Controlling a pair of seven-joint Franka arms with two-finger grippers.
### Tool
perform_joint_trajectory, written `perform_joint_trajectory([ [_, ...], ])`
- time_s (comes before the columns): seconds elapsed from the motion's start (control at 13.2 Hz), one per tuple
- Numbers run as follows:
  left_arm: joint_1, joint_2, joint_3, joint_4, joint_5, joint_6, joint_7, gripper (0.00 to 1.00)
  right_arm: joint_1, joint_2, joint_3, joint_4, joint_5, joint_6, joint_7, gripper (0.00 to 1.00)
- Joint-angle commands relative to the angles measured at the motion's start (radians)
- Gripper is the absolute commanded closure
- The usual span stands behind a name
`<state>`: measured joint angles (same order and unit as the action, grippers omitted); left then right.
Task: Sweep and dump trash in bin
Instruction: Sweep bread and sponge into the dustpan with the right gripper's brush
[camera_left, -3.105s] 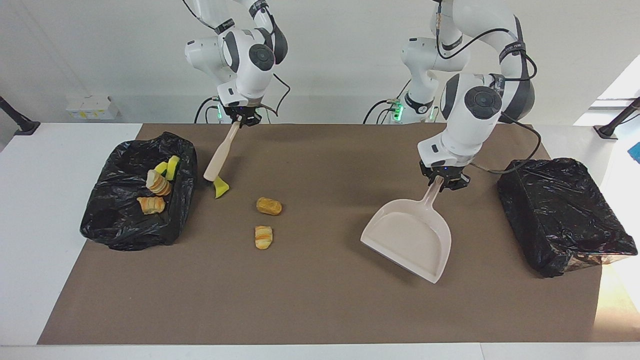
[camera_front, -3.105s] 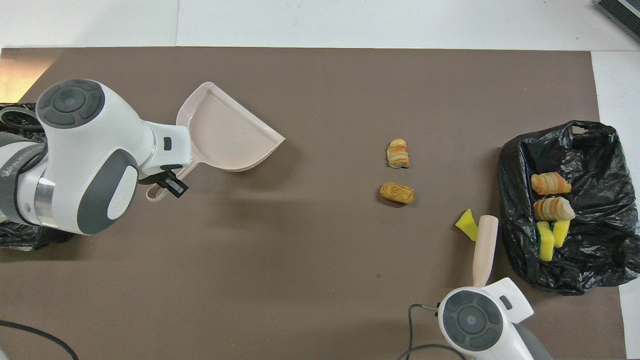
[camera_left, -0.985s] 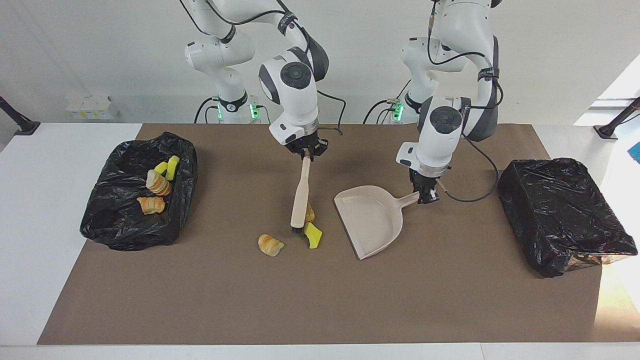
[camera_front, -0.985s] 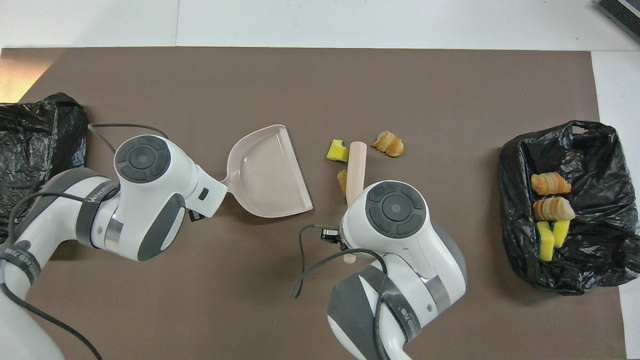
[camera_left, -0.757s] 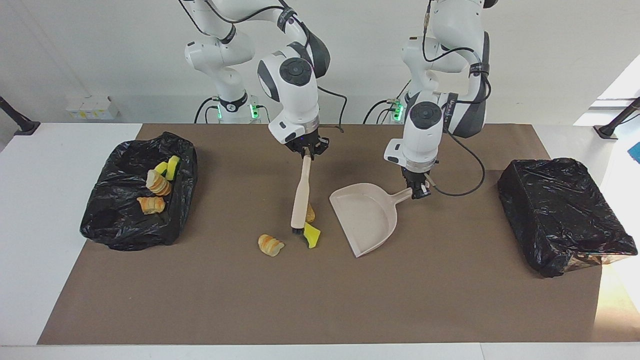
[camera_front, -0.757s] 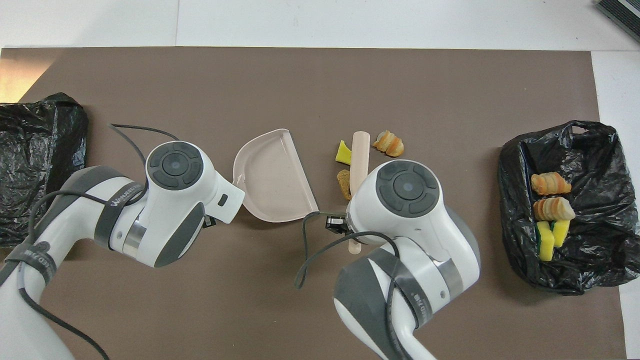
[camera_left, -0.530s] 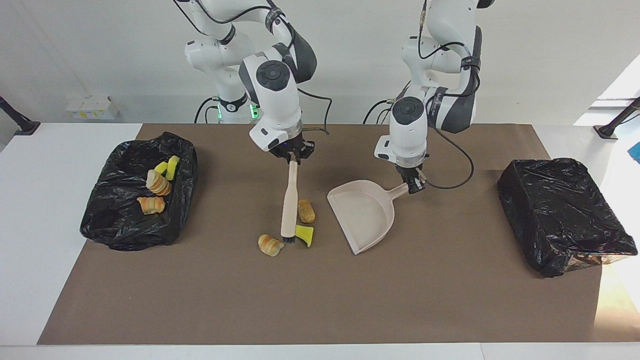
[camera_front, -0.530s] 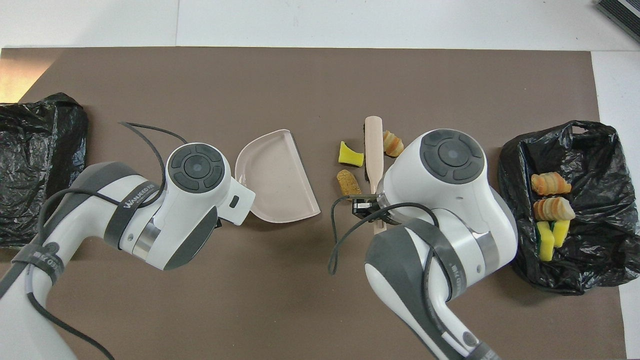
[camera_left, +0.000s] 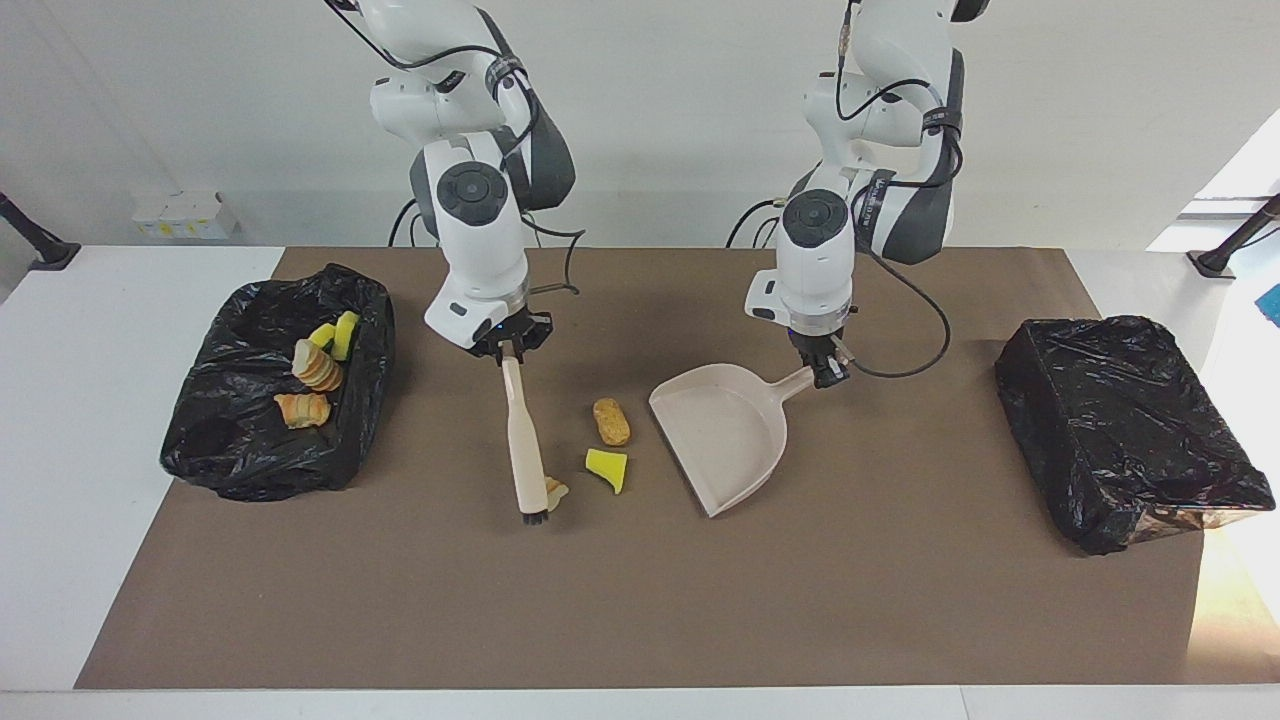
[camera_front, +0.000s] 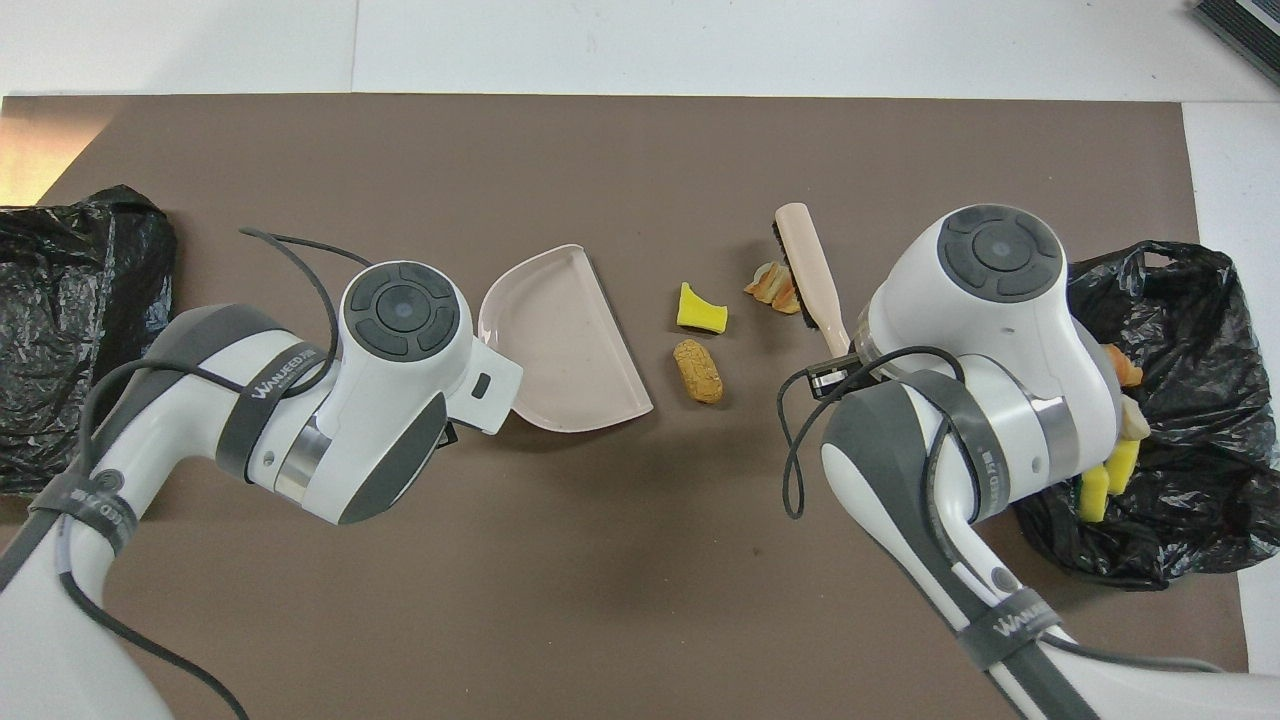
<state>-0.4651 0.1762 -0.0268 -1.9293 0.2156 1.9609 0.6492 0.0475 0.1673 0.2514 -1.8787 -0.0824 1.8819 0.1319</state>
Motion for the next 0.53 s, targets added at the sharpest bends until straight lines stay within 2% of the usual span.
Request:
perform_joint_trajectory([
  [0.0, -0.024, 0.035, 0.008, 0.074, -0.022, -0.039, -0.033, 1.00, -0.032, 0.020, 0.012, -0.022, -0.023, -0.007, -0.014, 1.00],
  [0.23, -0.055, 0.103, 0.007, 0.151, -0.024, -0.088, -0.036, 1.00, -0.018, 0.038, 0.014, -0.034, -0.108, -0.013, -0.005, 1.00],
  [0.45, -0.059, 0.108, 0.007, 0.151, -0.021, -0.108, -0.034, 1.00, 0.023, 0.037, 0.023, -0.037, -0.071, -0.043, 0.028, 1.00],
])
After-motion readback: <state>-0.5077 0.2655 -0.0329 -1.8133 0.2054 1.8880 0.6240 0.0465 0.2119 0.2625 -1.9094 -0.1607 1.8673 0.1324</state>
